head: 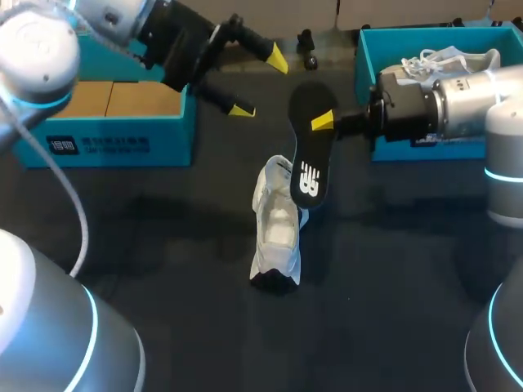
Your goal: Take the shoe out of the shoebox, open the shoe tongue, remove and reinsert the insole, then place the shoe into the shoebox
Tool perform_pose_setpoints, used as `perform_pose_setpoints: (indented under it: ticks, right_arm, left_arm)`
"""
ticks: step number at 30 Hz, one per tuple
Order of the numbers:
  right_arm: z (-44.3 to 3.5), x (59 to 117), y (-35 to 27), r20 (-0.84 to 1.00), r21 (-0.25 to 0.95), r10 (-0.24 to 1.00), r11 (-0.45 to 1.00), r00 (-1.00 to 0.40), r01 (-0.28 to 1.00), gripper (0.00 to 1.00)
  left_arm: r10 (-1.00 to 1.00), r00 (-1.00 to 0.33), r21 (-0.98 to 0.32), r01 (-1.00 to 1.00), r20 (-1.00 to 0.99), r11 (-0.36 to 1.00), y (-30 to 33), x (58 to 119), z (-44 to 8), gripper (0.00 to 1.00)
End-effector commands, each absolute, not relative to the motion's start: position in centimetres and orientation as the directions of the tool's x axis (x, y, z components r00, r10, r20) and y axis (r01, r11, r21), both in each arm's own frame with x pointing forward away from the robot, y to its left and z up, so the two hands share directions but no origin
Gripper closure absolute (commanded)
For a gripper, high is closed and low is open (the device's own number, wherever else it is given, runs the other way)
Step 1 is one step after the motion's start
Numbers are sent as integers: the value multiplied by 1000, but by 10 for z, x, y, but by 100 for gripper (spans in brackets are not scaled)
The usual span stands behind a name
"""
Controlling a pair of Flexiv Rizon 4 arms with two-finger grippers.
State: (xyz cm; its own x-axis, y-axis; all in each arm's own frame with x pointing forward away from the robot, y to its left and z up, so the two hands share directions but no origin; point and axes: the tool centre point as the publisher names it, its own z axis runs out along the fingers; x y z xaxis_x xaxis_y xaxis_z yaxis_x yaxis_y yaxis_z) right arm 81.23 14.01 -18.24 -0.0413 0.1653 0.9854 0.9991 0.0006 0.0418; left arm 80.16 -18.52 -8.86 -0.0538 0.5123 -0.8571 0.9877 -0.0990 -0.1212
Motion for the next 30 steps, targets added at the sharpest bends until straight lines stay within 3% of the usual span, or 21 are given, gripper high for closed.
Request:
perform_pose_setpoints:
  ticks: [1,9,14,30]
  right_arm:
    - [-180,809,139,984,36,175,-3,-35,999,100]
    - [-180,809,138,987,39,153,-2,-38,999,100]
    - [-175,807,138,987,36,157,-3,-35,999,100]
    - [-158,805,148,989,54,141,10,-54,999,100]
  left_arm:
    - [423,-65,-115,989,-904,-93,-182,797,-92,0]
    - [423,-65,-115,989,-904,-93,-182,797,-92,0]
    - [364,-6,-48,993,-931,-105,-181,799,-111,0]
    - [263,-35,-45,999,-964,-31,-186,810,-142,0]
